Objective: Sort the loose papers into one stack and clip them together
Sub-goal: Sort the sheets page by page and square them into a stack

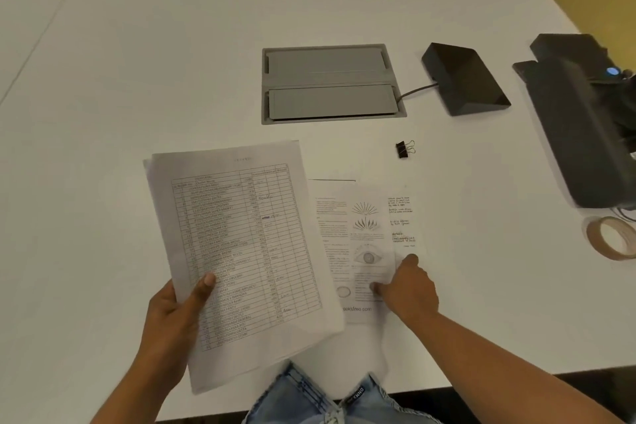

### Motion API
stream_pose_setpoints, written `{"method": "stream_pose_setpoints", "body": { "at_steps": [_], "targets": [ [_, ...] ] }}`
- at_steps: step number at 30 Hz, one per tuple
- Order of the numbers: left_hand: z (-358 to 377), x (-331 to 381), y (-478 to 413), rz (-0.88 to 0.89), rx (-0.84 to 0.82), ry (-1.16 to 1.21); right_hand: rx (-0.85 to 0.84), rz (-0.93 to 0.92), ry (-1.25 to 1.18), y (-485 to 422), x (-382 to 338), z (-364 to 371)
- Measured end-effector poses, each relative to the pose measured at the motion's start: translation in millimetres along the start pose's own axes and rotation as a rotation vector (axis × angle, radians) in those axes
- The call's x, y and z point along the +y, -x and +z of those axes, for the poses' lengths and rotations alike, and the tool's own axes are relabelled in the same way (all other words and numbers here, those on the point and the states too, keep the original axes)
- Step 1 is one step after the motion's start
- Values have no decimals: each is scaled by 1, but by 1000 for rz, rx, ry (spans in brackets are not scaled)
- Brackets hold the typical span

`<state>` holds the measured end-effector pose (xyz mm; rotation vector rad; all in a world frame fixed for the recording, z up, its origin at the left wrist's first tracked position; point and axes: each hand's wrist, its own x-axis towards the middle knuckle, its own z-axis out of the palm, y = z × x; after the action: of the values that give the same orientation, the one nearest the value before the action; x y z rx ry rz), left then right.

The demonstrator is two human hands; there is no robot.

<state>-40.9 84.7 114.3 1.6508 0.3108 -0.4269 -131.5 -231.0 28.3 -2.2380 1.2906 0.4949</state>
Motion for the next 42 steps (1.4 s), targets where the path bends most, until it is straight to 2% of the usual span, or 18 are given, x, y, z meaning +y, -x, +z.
{"method": "stream_pose_setpoints", "body": {
  "at_steps": [3, 8, 13, 22, 34, 42],
  "targets": [
    [2, 0, 1, 14, -13, 13, -64, 95, -95, -7, -1, -1],
    [6, 0, -1, 25, -18, 23, -138, 144, -218, -17, 4, -1],
    [3, -5, -8, 4, 15, 38, -41, 169, -335, -18, 27, -16],
    [0, -10, -14, -6, 11, 60, 111, 191, -142, -23, 58, -25],
    [9, -11, -14, -10, 5, 54, -15, 278, -306, -35, 56, -26],
    [14, -13, -12, -9, -6, 44, 28, 188, -205, -25, 52, -22]
  ]
}}
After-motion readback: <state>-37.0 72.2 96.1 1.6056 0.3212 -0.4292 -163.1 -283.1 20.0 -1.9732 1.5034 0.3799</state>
